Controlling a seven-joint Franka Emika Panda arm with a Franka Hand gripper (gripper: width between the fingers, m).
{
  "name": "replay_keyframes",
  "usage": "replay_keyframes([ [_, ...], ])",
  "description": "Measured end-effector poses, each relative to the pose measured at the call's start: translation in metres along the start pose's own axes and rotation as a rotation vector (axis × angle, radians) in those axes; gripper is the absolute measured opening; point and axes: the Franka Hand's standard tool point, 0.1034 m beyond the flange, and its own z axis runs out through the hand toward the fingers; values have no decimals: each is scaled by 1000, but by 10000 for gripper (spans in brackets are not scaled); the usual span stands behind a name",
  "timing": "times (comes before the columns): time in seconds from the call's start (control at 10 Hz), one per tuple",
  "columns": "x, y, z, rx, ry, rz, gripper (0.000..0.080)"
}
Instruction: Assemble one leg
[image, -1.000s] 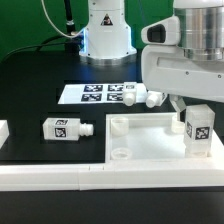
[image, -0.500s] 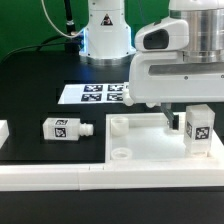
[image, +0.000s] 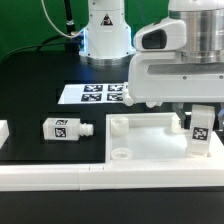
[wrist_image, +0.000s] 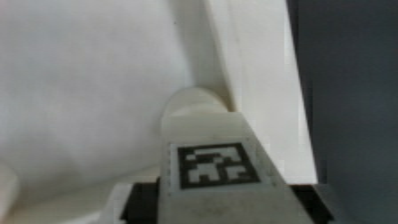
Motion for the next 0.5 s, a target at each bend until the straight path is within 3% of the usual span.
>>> replay_keyframes([
  [0.3,2,2,0,8,1,438,285],
  [0.4,1,2,2,21,5,620,285],
  [0.5,3,5,1,51,-17,775,285],
])
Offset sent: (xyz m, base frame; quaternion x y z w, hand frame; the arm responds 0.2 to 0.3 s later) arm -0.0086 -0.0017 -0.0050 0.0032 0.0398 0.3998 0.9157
